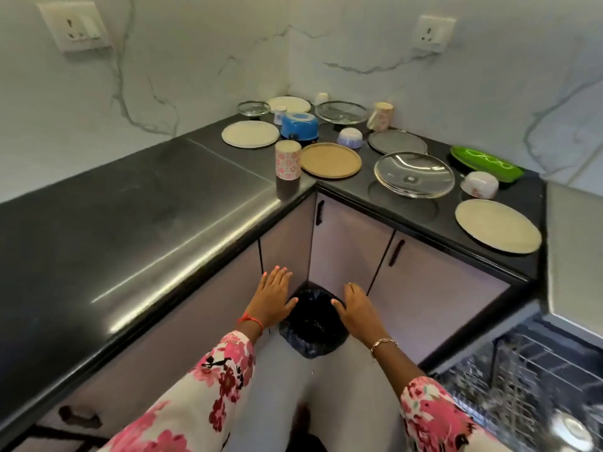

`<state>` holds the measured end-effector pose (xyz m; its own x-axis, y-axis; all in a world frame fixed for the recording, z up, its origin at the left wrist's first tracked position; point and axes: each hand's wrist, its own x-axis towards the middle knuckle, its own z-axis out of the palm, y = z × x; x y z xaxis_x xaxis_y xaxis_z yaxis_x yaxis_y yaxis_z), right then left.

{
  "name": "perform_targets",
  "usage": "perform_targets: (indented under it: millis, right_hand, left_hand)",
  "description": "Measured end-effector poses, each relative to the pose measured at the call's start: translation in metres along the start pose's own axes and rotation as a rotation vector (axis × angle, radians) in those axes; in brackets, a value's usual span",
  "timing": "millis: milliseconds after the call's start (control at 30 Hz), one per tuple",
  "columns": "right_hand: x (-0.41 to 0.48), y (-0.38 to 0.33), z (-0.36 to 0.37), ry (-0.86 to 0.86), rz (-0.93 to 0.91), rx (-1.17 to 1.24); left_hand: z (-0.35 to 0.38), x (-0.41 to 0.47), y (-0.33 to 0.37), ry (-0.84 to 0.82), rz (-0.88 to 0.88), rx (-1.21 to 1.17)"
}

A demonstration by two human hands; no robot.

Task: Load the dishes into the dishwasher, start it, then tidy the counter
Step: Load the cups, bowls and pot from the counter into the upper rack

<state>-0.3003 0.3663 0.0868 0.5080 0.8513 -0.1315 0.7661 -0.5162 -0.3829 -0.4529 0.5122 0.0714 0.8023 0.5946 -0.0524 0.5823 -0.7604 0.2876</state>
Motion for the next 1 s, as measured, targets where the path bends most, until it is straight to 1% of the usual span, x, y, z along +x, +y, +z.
perform_targets:
  millis: [167,267,433,533,767,1000]
  right_hand:
    - [0.105,-0.018,-0.023,0.123,-0.088,0.048]
    - [0.173,-0.028,-0.053,0.153,-0.098,0.093]
    - [0.29,-0.038,-0.104,0.244,-0.15,0.104]
    - [0.347,-0.045,-0.126,0.252,-0.15,0.128]
    - [0.475,-0.062,-0.154,0.282,-0.212,0.107]
    - [0.614,-0.099,-0.163,0.221,-0.287,0.098]
  left_hand:
    - [-0.031,0.08,-0.053,0.117,-0.042,-0.061]
    - [-0.054,0.132,-0.081,0.168,-0.076,-0.072]
    - [-0.091,0.22,-0.121,0.183,-0.152,-0.081]
    - [-0.105,0.262,-0.141,0.173,-0.181,-0.083]
    - [-0.126,0.358,-0.198,0.137,-0.28,-0.086]
    - [-0.151,0.446,-0.284,0.2,-0.374,-0.133]
